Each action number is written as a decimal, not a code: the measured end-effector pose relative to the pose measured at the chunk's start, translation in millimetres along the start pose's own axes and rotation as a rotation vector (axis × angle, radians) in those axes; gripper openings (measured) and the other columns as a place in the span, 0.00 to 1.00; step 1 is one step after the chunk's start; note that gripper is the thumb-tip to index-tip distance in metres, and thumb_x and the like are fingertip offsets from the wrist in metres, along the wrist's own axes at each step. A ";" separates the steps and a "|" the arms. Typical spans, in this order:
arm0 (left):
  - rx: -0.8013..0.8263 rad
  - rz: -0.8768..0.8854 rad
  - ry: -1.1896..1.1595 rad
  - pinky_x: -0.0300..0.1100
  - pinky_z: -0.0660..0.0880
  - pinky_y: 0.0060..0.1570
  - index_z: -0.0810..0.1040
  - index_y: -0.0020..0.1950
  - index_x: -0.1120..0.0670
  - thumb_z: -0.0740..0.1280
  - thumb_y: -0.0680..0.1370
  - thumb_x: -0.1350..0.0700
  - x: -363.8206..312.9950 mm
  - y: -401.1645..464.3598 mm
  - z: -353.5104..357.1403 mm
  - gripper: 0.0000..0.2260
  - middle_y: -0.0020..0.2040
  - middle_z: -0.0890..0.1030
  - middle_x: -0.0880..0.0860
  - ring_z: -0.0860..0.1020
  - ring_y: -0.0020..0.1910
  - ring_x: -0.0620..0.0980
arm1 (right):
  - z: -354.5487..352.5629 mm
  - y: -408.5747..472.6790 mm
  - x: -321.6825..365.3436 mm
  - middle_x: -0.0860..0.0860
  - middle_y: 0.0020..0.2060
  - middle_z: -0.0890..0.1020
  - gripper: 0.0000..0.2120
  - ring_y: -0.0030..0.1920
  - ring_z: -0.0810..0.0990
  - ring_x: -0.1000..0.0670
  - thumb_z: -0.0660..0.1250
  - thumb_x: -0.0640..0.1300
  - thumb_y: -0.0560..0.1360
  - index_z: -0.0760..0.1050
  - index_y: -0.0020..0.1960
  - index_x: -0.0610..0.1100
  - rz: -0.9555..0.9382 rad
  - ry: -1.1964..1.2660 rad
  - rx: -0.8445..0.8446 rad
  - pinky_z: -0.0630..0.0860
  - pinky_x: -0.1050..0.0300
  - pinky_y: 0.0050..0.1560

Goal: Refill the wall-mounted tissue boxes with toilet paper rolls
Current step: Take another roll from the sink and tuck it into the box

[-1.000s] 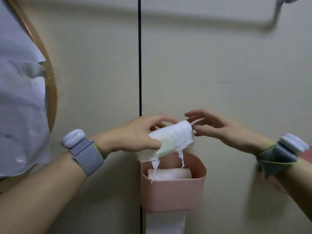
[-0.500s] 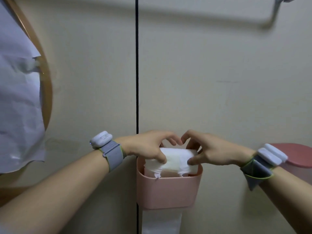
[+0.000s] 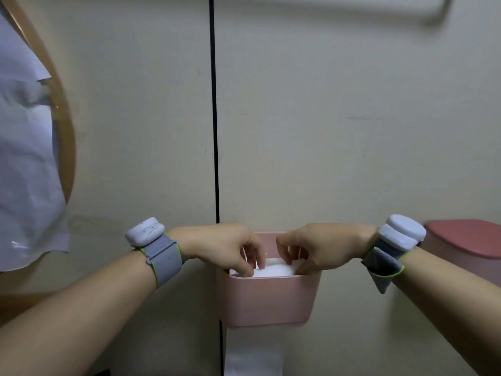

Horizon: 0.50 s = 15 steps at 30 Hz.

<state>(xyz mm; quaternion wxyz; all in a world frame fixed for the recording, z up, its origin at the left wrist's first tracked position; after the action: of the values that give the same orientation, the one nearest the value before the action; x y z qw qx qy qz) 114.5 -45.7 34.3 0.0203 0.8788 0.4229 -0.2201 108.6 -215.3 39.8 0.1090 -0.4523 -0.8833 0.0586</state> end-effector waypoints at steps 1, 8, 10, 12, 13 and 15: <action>0.006 0.003 0.019 0.31 0.75 0.36 0.83 0.53 0.52 0.71 0.75 0.61 -0.5 0.3 1.2 0.09 0.37 0.79 0.40 0.75 0.31 0.33 | -0.6 0.8 1.8 0.54 0.46 0.81 0.06 0.47 0.80 0.50 0.68 0.46 0.75 0.75 0.51 0.51 0.009 0.004 0.032 0.77 0.54 0.48; -0.072 -0.024 0.026 0.32 0.72 0.37 0.84 0.45 0.54 0.67 0.77 0.56 6.3 2.5 9.4 0.06 0.30 0.79 0.43 0.74 0.29 0.35 | 6.7 -3.9 -2.5 0.59 0.40 0.81 0.05 0.42 0.79 0.56 0.65 0.46 0.76 0.79 0.48 0.52 -0.004 0.060 -0.049 0.76 0.59 0.46; -0.087 -0.025 0.036 0.32 0.71 0.37 0.85 0.46 0.53 0.67 0.77 0.56 6.0 -1.2 10.6 0.06 0.32 0.81 0.42 0.75 0.31 0.35 | 10.2 -5.5 -2.5 0.58 0.42 0.81 0.05 0.44 0.79 0.54 0.65 0.46 0.76 0.79 0.48 0.52 -0.010 0.056 -0.081 0.76 0.58 0.47; -0.110 -0.007 0.060 0.36 0.76 0.43 0.85 0.49 0.51 0.67 0.77 0.54 6.0 -7.0 11.3 0.07 0.40 0.85 0.44 0.79 0.38 0.39 | 11.1 -8.0 -1.0 0.58 0.42 0.81 0.04 0.44 0.79 0.55 0.65 0.46 0.76 0.79 0.48 0.51 0.005 0.066 -0.127 0.76 0.58 0.48; -0.134 0.006 0.072 0.37 0.77 0.46 0.85 0.50 0.50 0.67 0.77 0.54 5.6 -12.1 10.2 0.07 0.43 0.85 0.45 0.80 0.41 0.40 | 9.8 -10.9 1.7 0.58 0.43 0.82 0.05 0.45 0.79 0.55 0.66 0.46 0.76 0.80 0.49 0.51 0.018 0.070 -0.165 0.76 0.58 0.48; -0.198 0.035 0.085 0.31 0.74 0.45 0.85 0.51 0.50 0.67 0.78 0.55 4.9 -21.0 7.4 0.07 0.42 0.84 0.42 0.78 0.39 0.35 | 6.3 -16.6 3.9 0.57 0.48 0.81 0.08 0.48 0.78 0.55 0.66 0.44 0.76 0.80 0.52 0.50 0.031 0.069 -0.281 0.74 0.61 0.50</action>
<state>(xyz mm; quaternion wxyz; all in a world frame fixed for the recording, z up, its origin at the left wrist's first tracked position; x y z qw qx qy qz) 98.6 -30.3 28.8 0.0927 0.8883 0.4276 -0.1394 91.8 -221.8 37.6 0.0742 -0.4786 -0.8713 -0.0795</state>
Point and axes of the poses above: each hand's wrist, its own y-axis towards the middle knuckle, its own z-axis out of the palm, x = y × z, the point moved 4 cm from there along y, towards the middle knuckle
